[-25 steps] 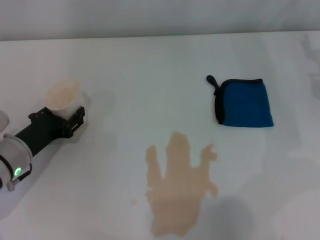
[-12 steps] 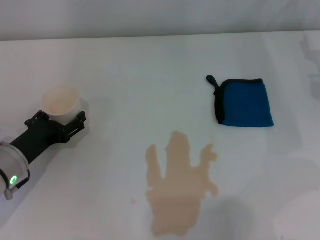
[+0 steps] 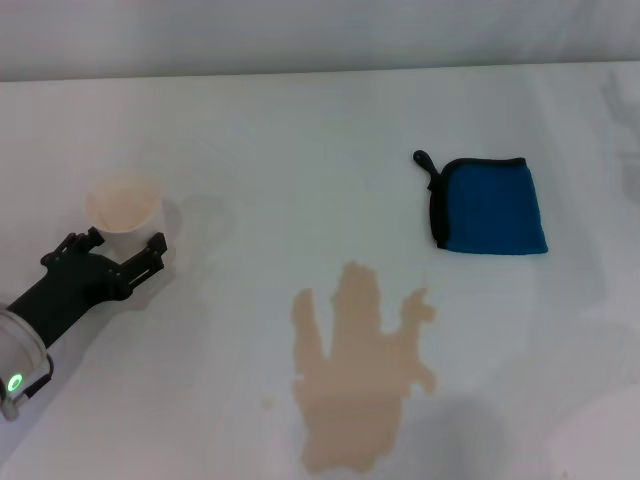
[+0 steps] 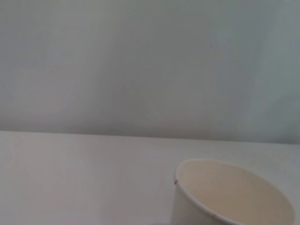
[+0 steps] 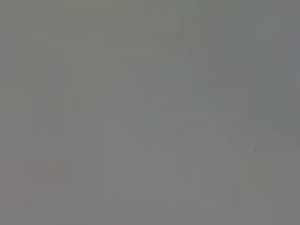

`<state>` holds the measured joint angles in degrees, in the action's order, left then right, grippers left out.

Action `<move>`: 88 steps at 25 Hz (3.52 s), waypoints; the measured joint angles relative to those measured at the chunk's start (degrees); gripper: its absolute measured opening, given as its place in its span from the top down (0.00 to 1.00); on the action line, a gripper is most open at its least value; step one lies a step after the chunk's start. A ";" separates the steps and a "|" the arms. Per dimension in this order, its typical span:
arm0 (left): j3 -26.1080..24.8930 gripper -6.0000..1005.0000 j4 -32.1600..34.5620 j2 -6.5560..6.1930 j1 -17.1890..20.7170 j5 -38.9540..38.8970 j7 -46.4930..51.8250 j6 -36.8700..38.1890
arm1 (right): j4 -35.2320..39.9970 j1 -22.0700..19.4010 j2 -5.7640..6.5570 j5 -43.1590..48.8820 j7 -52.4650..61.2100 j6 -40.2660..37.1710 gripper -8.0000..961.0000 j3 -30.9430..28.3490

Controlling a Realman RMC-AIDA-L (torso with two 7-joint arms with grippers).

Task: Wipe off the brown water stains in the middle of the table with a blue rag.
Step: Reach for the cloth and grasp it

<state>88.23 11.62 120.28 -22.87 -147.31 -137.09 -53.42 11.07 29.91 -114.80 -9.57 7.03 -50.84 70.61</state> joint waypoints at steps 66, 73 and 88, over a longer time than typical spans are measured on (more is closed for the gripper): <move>-7.39 0.12 -5.71 -0.33 6.74 -20.48 0.12 -18.60 | 49.83 13.08 2.49 -19.80 -46.84 124.08 0.14 -4.34; -8.41 0.12 -6.09 -0.31 3.81 -20.48 5.49 -13.92 | 39.97 17.54 2.52 -17.20 -46.70 127.84 0.19 -4.75; -8.26 0.12 -5.98 -0.57 2.53 -20.37 6.15 -12.16 | 34.05 17.91 -0.32 -11.22 -46.06 121.19 0.20 -1.50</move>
<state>79.97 5.64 119.71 -20.33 -167.67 -130.94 -65.59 45.13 47.82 -115.12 -20.79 -39.03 70.36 69.11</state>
